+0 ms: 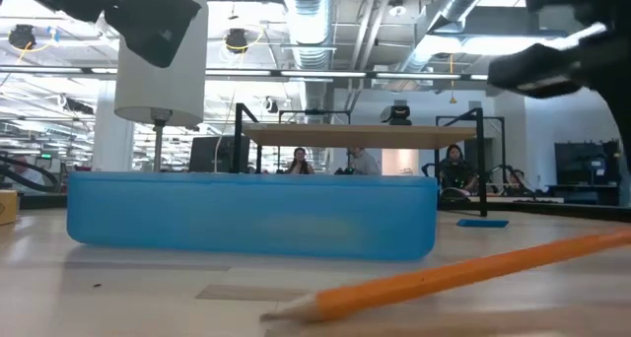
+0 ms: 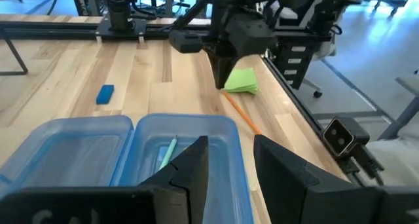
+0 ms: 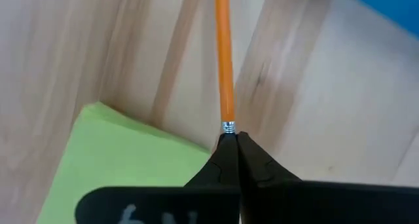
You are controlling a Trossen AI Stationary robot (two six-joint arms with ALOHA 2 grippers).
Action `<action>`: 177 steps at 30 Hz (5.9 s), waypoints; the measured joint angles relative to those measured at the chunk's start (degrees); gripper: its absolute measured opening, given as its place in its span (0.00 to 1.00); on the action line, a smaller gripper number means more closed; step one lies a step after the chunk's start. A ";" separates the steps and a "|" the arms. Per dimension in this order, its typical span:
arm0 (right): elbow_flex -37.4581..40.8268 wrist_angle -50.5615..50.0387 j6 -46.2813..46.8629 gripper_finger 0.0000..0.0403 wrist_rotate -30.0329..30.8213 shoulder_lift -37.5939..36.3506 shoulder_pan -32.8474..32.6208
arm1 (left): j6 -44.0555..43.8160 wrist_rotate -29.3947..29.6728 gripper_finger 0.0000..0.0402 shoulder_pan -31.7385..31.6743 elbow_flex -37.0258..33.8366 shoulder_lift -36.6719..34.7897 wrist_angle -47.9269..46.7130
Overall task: Pack school essentials
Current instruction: Put the orange pencil into the blue supply box
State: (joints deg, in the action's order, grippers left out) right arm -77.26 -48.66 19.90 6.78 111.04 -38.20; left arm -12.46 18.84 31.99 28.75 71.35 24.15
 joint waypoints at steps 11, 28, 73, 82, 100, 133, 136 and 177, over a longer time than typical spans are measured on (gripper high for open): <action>-7.33 -7.81 -2.22 0.00 3.95 -0.13 0.09 | -1.62 -1.06 0.27 0.01 0.00 0.12 3.15; -8.58 15.89 -14.19 0.21 1.51 0.94 3.56 | 0.57 -5.34 0.27 -0.12 4.96 8.40 5.70; -8.86 22.85 -18.47 0.03 -3.96 15.92 7.96 | -0.31 -4.67 0.27 -0.33 5.60 8.63 1.21; -7.97 20.21 -18.26 0.00 -2.67 10.48 7.97 | -0.34 -4.67 0.27 -0.33 5.60 8.63 1.04; -8.39 21.92 -21.95 0.00 4.43 -0.49 9.83 | -0.31 -4.91 0.27 -0.33 5.57 8.35 0.90; -6.58 9.47 -7.82 0.00 16.36 -6.37 6.55 | -3.55 -7.33 0.30 4.45 20.16 28.64 -8.54; -0.68 14.71 -5.81 0.00 17.17 -9.71 5.81 | -5.36 -4.80 0.32 4.39 24.44 31.06 -15.60; 24.99 40.56 1.67 0.02 18.65 -24.52 4.22 | -9.93 -3.85 0.35 -1.99 28.30 37.53 -20.19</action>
State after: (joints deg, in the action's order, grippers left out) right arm -52.27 -8.10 21.58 25.43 86.52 -33.98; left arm -22.39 14.99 30.00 57.06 108.88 3.97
